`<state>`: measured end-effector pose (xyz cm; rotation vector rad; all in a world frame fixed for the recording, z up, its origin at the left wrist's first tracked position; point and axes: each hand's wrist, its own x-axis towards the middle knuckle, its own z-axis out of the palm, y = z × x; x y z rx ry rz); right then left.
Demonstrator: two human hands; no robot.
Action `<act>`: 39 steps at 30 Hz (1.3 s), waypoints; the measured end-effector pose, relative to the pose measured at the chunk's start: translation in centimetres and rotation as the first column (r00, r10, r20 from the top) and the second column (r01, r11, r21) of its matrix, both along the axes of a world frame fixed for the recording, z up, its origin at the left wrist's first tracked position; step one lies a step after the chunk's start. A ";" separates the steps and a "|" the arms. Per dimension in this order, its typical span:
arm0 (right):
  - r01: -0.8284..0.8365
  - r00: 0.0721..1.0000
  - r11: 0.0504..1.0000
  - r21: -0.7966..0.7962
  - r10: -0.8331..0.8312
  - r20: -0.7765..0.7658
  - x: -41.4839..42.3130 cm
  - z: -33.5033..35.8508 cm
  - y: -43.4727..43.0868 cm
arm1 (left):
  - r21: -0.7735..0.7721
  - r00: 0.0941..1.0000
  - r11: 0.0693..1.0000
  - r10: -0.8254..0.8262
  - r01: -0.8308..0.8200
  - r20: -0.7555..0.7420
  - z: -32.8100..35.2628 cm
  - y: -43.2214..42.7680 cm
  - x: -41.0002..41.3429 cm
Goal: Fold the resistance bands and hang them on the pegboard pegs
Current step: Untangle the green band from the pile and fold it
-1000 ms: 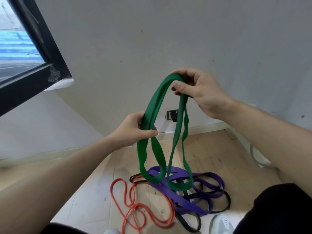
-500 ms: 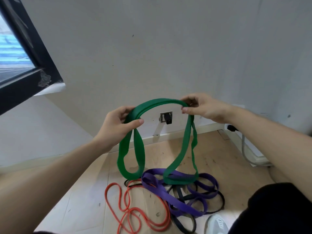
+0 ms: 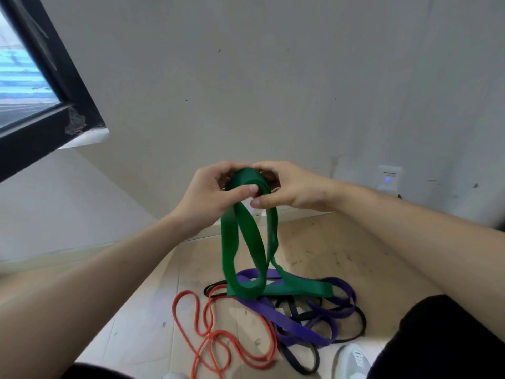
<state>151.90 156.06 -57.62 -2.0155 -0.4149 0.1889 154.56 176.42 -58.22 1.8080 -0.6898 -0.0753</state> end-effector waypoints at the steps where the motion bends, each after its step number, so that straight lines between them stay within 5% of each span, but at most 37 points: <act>1: 0.019 0.999 1.000 -0.019 -0.018 0.035 0.0 0.2 0.1 | -0.005 1.000 1.000 0.007 -0.007 -0.005 0.1 0.2 0.1; 11: 0.122 0.977 0.988 0.096 -0.136 0.163 -0.6 3.2 -0.8 | 0.294 1.000 0.956 -0.015 0.020 -0.019 -1.5 1.6 0.5; 22: 0.258 0.940 0.917 0.304 -0.311 0.140 0.1 3.4 -4.3 | 0.217 0.997 0.976 0.026 -0.010 -0.075 -1.7 2.3 1.3; 29: 0.268 0.962 0.956 0.121 -0.272 0.020 0.1 1.1 -6.9 | 0.165 0.988 0.986 0.052 -0.028 -0.144 -0.7 2.8 1.1; 36: 0.043 0.987 0.975 -0.217 -0.075 -0.144 -0.5 -0.1 -6.3 | 0.078 0.982 0.995 -0.041 0.056 -0.185 0.3 2.4 0.6; 39: -0.034 0.992 0.984 -0.173 0.012 -0.124 -0.8 0.0 -3.7 | 0.066 0.978 0.993 -0.085 0.100 -0.190 0.5 1.9 0.2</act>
